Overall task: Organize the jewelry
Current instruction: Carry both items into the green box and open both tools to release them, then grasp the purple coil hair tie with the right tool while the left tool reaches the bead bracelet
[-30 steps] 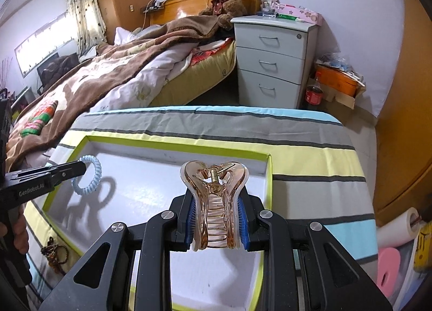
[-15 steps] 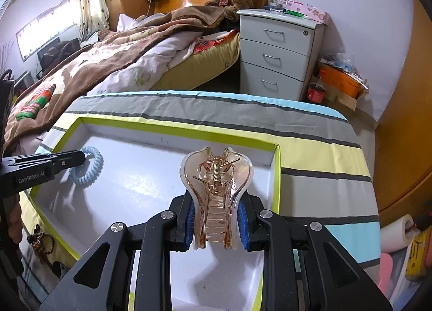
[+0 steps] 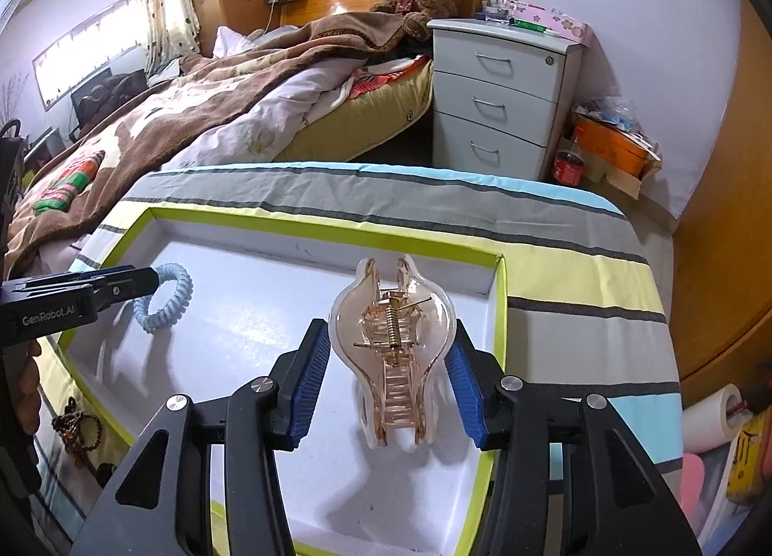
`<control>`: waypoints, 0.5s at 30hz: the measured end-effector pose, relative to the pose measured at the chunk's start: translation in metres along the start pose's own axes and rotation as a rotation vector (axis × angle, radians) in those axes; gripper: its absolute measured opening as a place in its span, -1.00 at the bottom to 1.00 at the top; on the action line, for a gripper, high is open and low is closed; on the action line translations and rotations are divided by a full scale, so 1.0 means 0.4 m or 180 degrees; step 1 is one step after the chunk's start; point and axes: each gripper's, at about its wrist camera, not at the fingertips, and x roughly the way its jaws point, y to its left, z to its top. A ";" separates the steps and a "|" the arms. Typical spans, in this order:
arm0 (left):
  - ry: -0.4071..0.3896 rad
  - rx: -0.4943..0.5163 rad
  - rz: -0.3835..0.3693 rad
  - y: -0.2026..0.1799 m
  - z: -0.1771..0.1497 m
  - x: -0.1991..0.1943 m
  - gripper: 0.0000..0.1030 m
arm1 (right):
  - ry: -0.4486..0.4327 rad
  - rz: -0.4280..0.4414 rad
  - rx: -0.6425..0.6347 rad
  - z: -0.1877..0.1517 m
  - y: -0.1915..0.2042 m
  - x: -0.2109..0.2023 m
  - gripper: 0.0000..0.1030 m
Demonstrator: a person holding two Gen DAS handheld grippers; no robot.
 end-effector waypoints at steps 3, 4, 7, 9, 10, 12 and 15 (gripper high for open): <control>-0.0028 0.0030 -0.0004 -0.004 -0.004 -0.013 -0.11 | -0.0038 -0.0008 -0.0006 -0.002 0.002 -0.013 -0.03; -0.0036 0.0035 -0.0008 -0.006 -0.006 -0.018 -0.09 | -0.0058 -0.0006 0.0003 -0.002 0.002 -0.019 -0.02; -0.0082 0.0030 -0.0057 -0.008 -0.010 -0.041 -0.06 | -0.0140 0.0021 0.0043 -0.005 -0.001 -0.047 -0.01; -0.0134 0.0033 -0.0080 -0.009 -0.015 -0.063 0.01 | -0.0198 0.0034 0.0056 -0.005 -0.001 -0.066 -0.01; -0.0160 0.0029 -0.0088 -0.009 -0.017 -0.075 0.03 | -0.0235 0.0027 0.0072 -0.007 0.000 -0.081 -0.01; -0.0208 0.0039 -0.0129 -0.008 -0.025 -0.102 0.04 | -0.0293 0.0038 0.0091 -0.012 0.001 -0.108 -0.01; -0.0299 0.0081 -0.0170 -0.011 -0.041 -0.147 0.07 | -0.0389 0.0043 0.0127 -0.026 0.003 -0.151 -0.01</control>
